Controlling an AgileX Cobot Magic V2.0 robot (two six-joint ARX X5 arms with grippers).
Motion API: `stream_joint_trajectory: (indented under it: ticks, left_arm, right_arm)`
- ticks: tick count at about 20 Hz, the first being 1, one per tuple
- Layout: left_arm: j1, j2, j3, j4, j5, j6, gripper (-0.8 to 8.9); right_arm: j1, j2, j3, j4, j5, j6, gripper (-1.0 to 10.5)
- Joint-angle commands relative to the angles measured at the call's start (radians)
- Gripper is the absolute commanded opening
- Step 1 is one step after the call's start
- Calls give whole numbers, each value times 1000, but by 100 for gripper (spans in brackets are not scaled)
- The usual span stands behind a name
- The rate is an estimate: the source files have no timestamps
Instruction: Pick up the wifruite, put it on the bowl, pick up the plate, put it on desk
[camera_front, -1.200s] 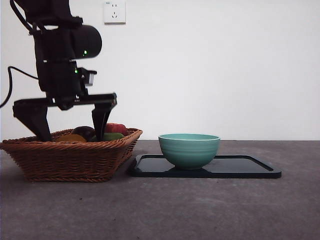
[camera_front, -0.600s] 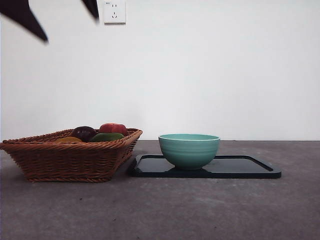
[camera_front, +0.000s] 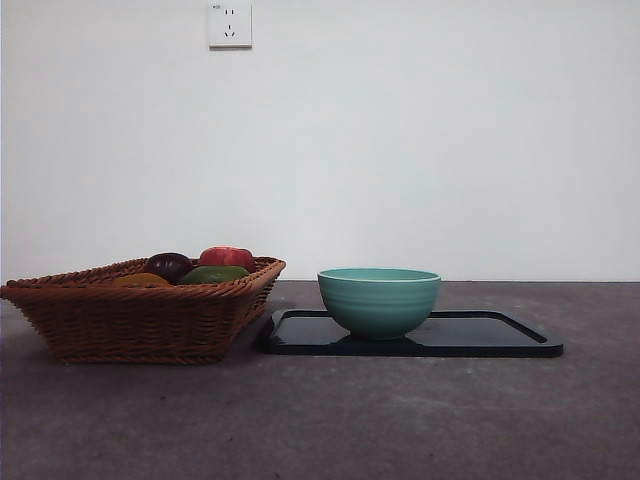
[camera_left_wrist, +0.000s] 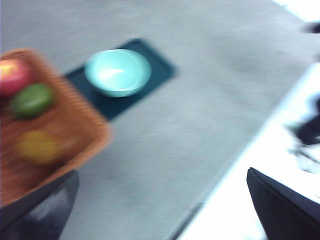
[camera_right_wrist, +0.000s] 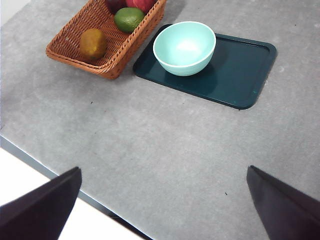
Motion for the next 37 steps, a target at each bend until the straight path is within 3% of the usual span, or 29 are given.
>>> stream_joint_trajectory:
  ticks: [1, 8, 13, 20, 28, 37]
  left_arm:
    - [-9, -19, 14, 2, 71, 21, 594]
    - [-12, -64, 14, -3, 95, 28, 594]
    - [-12, -70, 14, -4, 95, 29, 594]
    - [-12, -70, 14, 15, 95, 32, 594]
    - [-12, -70, 14, 15, 95, 32, 594]
    - [-12, -70, 14, 16, 95, 32, 594]
  right_arm:
    - [8, 2, 6, 11, 1, 10, 556]
    - [8, 9, 7, 53, 9, 21, 548]
    - [8, 146, 13, 122, -1, 55, 534]
    - [0, 536, 172, 166, -7, 29, 534]
    - [-132, 1066, 514, 142, -140, -23, 535]
    - [-233, 1486, 769, 142, -134, -50, 534]
